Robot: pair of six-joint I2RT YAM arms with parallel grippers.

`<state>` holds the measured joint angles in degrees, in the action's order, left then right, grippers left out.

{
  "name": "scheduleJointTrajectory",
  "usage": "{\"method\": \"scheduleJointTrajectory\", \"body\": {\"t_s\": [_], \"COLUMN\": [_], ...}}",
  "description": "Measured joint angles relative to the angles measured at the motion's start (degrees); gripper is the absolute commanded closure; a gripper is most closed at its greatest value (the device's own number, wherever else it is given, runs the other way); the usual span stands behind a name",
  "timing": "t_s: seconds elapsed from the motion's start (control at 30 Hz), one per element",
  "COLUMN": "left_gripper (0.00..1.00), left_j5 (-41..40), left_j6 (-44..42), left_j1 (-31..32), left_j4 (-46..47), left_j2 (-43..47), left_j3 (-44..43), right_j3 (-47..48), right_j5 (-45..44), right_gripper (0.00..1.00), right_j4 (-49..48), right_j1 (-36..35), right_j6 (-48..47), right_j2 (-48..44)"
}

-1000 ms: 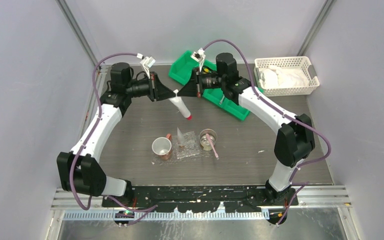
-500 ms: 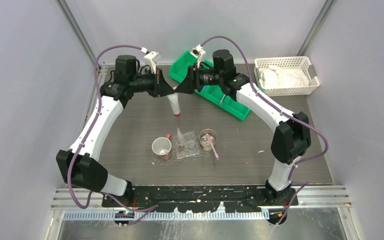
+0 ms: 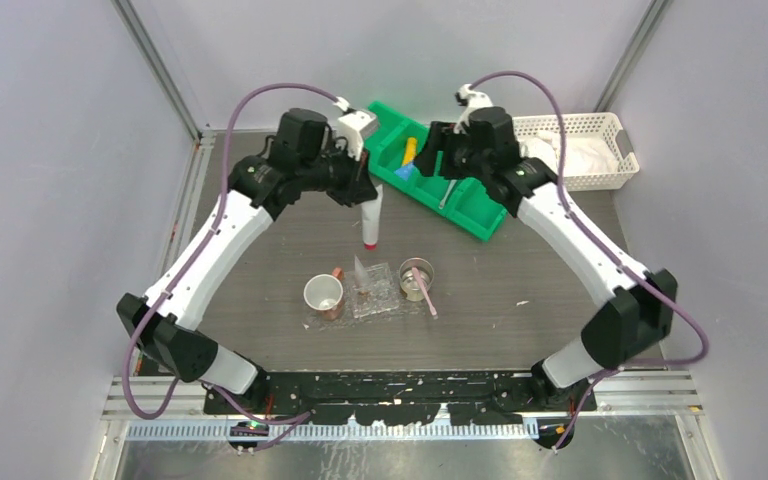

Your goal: Prepare toiletry sets of a toothbrush and toothpaste on the tray

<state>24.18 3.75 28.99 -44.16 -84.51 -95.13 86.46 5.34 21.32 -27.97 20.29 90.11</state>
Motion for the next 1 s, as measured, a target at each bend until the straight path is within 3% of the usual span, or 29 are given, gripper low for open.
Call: {"method": "scheduleJointTrajectory", "body": {"t_s": [0.17,0.37,0.7,1.0], "left_gripper": [0.99,0.99,0.99,0.99], "left_j5": [-4.9,-9.1,-13.4,-15.0], "left_j6": [-0.2,0.1,0.5,0.7], "left_j1": [7.9,13.4,15.3,15.3], "left_j4": [-0.2,2.3,10.1,16.1], "left_j2": [0.0,1.7,8.4,12.3], "left_j3": [0.1,4.5,19.0,24.5], "right_j3": [-5.6,-9.8,-14.9,-16.3], "right_j5": [-5.9,-6.6,-4.6,-1.9], "right_gripper": [0.29,0.28,0.27,0.26], "right_j4": [2.7,5.1,6.6,6.1], "right_j1": [3.0,3.3,3.3,3.3], "right_j6": [2.3,3.5,4.2,5.5], "right_j2": [-9.9,-16.6,-19.5,-18.6]}}
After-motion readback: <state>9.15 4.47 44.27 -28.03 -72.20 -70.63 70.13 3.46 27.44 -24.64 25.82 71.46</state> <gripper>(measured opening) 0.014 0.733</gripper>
